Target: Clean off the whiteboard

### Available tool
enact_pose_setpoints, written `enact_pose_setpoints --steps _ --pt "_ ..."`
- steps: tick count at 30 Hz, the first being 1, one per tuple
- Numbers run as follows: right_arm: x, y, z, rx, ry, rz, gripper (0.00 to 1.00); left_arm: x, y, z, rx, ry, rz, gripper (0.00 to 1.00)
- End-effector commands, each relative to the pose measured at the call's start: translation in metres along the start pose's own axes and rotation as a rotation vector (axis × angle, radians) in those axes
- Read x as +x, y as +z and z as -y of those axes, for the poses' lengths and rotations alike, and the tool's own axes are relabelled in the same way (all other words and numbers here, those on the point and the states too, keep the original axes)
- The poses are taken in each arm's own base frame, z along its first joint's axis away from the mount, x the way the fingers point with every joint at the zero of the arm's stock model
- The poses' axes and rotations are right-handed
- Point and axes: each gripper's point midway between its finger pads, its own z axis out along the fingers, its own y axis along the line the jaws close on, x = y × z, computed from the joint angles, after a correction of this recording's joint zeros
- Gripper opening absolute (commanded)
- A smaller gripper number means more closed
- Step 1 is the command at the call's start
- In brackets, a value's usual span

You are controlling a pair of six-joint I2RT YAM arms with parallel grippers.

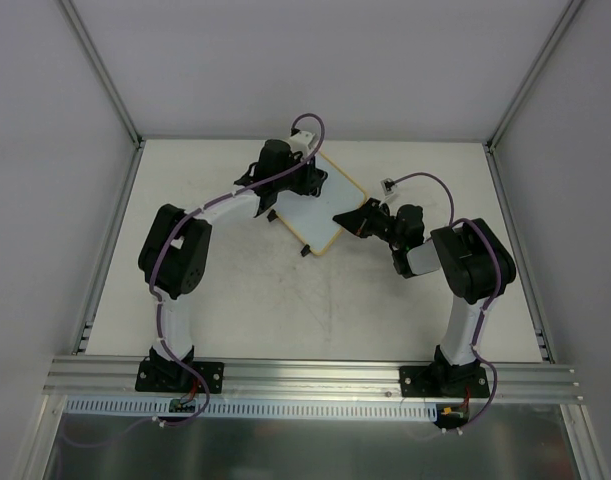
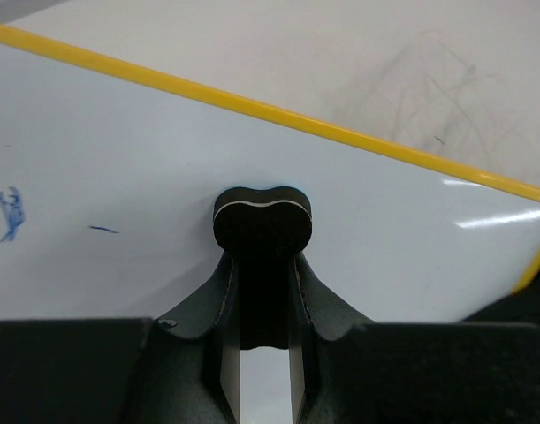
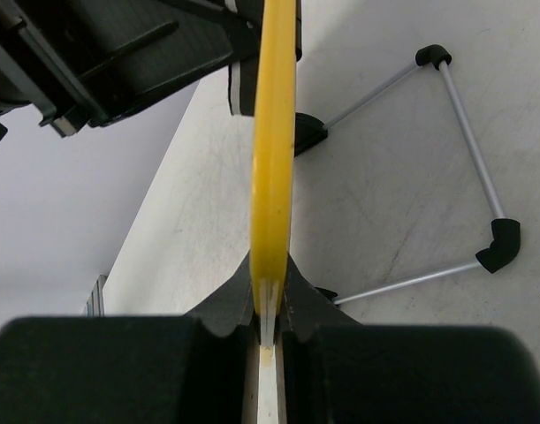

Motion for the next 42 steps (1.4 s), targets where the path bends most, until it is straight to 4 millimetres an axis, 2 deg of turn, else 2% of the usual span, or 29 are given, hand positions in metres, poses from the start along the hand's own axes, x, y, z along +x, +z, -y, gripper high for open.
enact_pose_setpoints --steps 1,4,9,16,21,25,28,30,33,34,37,38,42 --pt "-0.015 0.005 -0.066 -0.282 -0.217 0.041 0.00 0.050 -0.006 0.077 0.268 -0.038 -0.159 0.00" --pt "-0.014 0.006 -0.065 -0.279 -0.214 0.040 0.00 0.056 -0.007 0.092 0.316 -0.029 -0.180 0.00" --pt "-0.015 0.004 -0.066 -0.279 -0.219 0.043 0.00 0.067 -0.009 0.105 0.357 -0.018 -0.206 0.00" --pt "-0.014 0.005 -0.065 -0.277 -0.215 0.043 0.00 0.080 -0.010 0.107 0.349 0.046 -0.236 0.00" --pt "-0.015 0.005 -0.065 -0.276 -0.211 0.044 0.00 0.095 -0.002 0.101 0.229 0.129 -0.271 0.00" --pt "-0.014 0.005 -0.065 -0.277 -0.213 0.044 0.00 0.100 0.004 0.094 0.166 0.174 -0.289 0.00" --pt "-0.015 0.004 -0.065 -0.275 -0.211 0.045 0.00 0.102 0.006 0.077 0.076 0.194 -0.299 0.00" --pt "-0.015 0.005 -0.065 -0.276 -0.210 0.043 0.00 0.100 0.005 0.059 0.000 0.204 -0.301 0.00" --pt "-0.015 0.005 -0.065 -0.276 -0.208 0.043 0.00 0.094 0.005 0.040 -0.023 0.146 -0.300 0.00" --pt "-0.015 0.004 -0.066 -0.278 -0.210 0.043 0.00 0.090 0.003 0.022 -0.043 0.122 -0.297 0.00" --pt "-0.015 0.004 -0.066 -0.278 -0.210 0.043 0.00 0.084 -0.001 -0.003 -0.096 0.102 -0.288 0.00" --pt "-0.015 0.004 -0.066 -0.278 -0.210 0.043 0.00 0.080 -0.004 -0.018 -0.120 0.089 -0.280 0.00" --pt "-0.016 0.004 -0.067 -0.280 -0.208 0.044 0.00 0.066 -0.011 -0.057 -0.166 0.043 -0.253 0.00"
